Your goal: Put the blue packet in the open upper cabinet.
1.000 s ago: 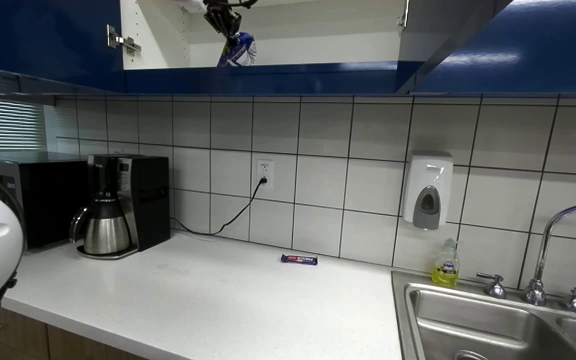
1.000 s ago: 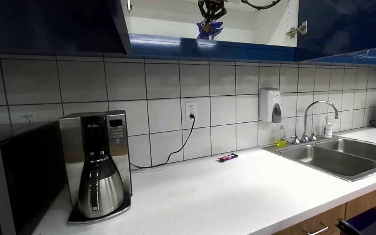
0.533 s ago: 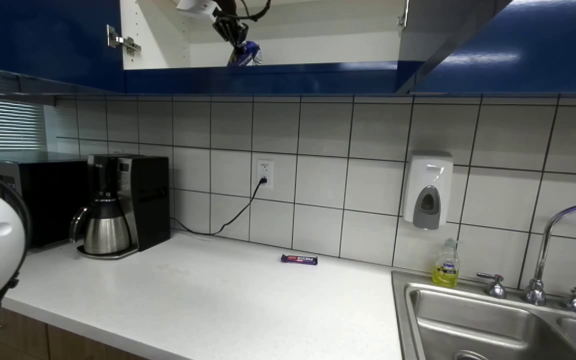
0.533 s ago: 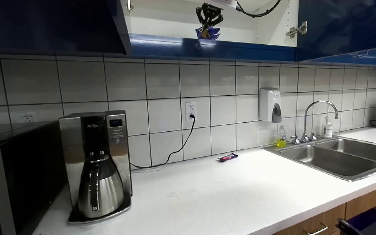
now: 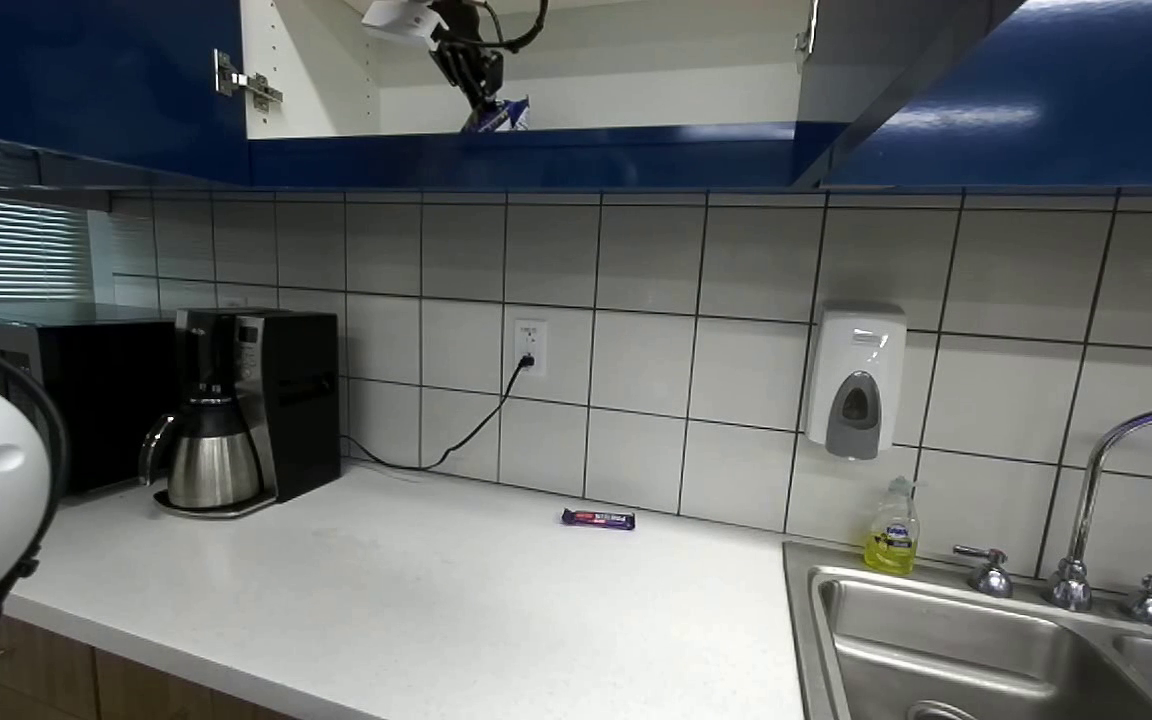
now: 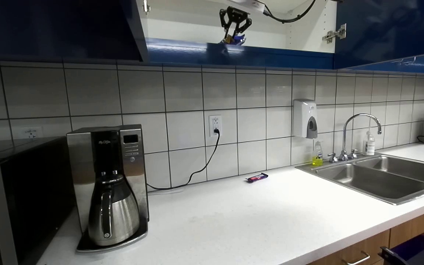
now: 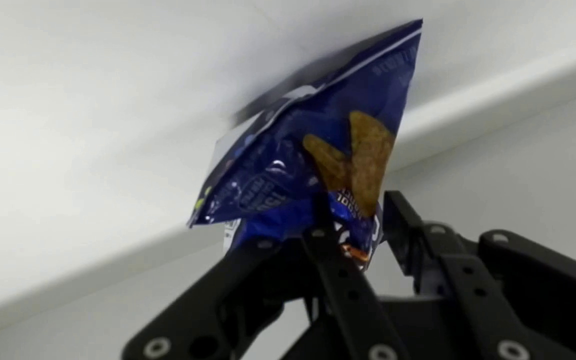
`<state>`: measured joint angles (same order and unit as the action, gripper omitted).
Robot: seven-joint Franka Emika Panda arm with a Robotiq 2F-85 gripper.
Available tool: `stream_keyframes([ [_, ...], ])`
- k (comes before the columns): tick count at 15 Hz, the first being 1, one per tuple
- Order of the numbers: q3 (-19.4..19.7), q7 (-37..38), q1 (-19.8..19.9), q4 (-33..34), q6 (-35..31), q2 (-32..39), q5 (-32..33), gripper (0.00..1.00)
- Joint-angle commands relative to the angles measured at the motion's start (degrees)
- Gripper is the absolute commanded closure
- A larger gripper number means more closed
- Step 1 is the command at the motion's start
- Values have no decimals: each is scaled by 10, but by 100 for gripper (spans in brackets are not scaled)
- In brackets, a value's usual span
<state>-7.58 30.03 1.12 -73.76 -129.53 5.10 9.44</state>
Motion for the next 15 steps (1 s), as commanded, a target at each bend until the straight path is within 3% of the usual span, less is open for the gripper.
stream_keyframes([
  [1,1,21,-3,25,22,7,14,35],
  [5,1,26,-2,18,17,-2,12,5],
  [6,1,27,-2,15,15,-4,12,1],
  [15,0,19,-2,-21,8,-46,16,0],
])
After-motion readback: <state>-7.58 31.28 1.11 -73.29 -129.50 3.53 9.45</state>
